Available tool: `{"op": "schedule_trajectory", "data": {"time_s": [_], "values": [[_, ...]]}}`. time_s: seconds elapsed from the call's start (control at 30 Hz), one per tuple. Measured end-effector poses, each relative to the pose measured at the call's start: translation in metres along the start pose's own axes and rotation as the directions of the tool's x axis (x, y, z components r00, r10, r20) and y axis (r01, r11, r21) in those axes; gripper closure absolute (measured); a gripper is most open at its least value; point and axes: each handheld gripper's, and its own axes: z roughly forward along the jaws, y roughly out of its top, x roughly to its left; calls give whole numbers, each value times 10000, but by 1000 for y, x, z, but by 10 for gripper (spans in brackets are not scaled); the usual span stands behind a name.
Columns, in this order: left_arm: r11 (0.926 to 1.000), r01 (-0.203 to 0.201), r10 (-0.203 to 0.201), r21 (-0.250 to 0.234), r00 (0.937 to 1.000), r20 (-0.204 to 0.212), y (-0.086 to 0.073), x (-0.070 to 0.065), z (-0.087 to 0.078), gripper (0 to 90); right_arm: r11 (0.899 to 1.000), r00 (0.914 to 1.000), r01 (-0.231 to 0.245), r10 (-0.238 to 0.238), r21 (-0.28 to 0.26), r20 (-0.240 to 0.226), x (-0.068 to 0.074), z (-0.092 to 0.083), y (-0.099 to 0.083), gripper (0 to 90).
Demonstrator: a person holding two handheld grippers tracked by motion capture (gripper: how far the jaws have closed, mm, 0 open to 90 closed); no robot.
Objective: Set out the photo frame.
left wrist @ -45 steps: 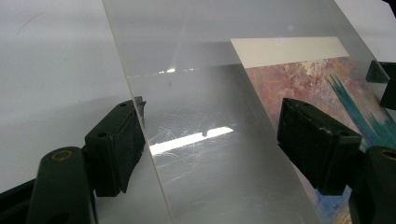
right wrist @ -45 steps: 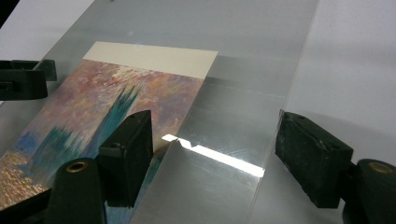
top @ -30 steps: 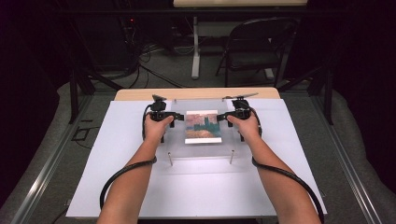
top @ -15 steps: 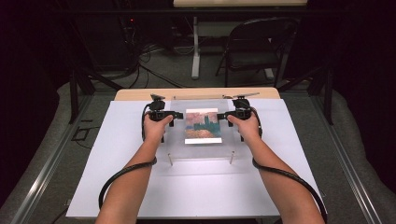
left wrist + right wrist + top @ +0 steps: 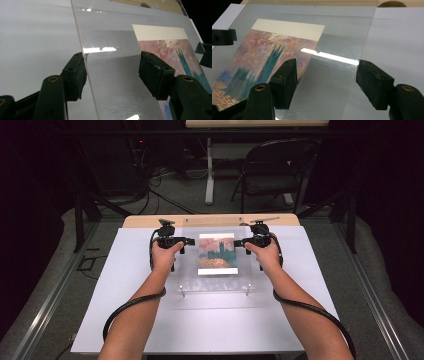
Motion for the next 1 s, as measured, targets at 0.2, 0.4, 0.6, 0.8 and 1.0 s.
{"op": "schedule_trajectory", "data": {"time_s": [0.2,0.4,0.6,0.8,1.0], "values": [[9996,-261,260,-111,9997,-26,0,-7,-11,410,9997,9998,133,-130,-195,136,6,-10,1,354],[9989,-361,360,-289,9993,-42,1,-14,-24,443,9983,9988,459,-452,-347,198,12,-23,3,383],[9976,-602,600,-344,9982,-44,1,-21,-38,468,9963,9962,816,-808,-265,329,20,-39,7,419],[9956,-807,806,-472,9967,-39,-1,-28,-52,493,9929,9928,1118,-1098,-407,474,27,-52,6,449],[9934,-920,910,-692,9957,-170,-5,-36,-62,503,9917,9921,1106,-1062,-651,674,35,-63,4,475]]}}
